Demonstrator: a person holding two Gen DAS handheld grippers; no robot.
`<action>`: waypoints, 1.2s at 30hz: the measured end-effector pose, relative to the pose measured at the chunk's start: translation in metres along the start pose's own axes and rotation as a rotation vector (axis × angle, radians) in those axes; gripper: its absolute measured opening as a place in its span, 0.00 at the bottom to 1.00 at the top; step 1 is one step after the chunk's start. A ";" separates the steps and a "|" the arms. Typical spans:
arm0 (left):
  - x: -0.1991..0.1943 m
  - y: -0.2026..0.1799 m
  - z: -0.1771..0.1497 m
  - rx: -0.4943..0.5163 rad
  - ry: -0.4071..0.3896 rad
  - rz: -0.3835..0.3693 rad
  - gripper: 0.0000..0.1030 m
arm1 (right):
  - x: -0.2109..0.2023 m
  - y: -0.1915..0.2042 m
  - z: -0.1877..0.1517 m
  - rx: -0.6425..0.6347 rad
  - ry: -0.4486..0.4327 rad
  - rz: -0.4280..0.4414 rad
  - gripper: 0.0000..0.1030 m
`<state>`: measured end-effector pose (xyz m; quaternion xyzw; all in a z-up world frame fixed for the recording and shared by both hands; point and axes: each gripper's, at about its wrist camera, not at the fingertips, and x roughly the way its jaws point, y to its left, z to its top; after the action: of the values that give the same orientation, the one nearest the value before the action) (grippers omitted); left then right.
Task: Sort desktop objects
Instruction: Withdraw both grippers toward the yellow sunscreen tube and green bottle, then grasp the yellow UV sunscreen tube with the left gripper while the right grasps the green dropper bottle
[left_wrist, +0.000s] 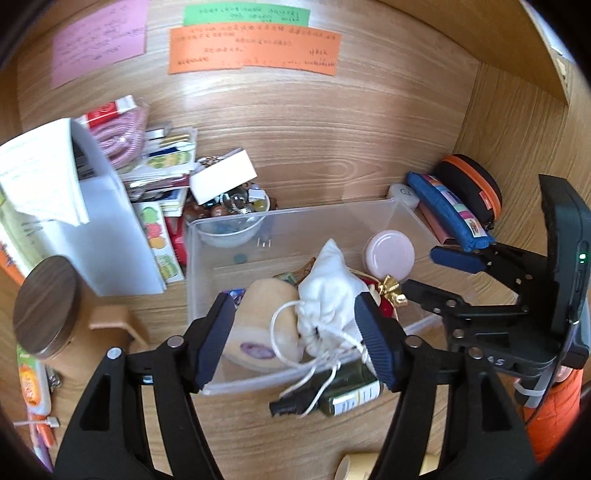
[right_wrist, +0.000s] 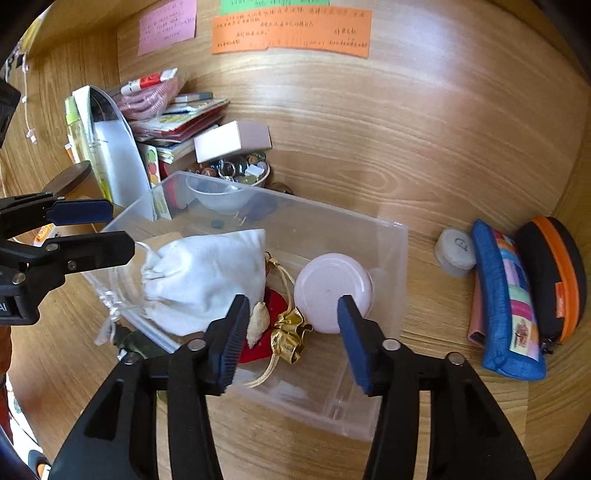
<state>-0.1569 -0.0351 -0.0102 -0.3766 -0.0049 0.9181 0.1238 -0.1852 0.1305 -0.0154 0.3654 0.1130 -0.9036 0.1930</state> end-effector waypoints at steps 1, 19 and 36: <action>-0.003 0.000 -0.003 -0.002 -0.002 0.003 0.70 | -0.005 0.001 -0.001 -0.002 -0.007 0.000 0.49; -0.027 -0.011 -0.099 -0.042 0.100 -0.013 0.73 | -0.041 0.051 -0.070 -0.034 0.017 0.076 0.54; -0.028 -0.080 -0.152 -0.042 0.188 -0.117 0.87 | -0.057 0.024 -0.114 0.032 0.055 0.051 0.54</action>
<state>-0.0144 0.0230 -0.0909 -0.4626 -0.0343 0.8696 0.1692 -0.0676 0.1636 -0.0576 0.3958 0.0944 -0.8897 0.2072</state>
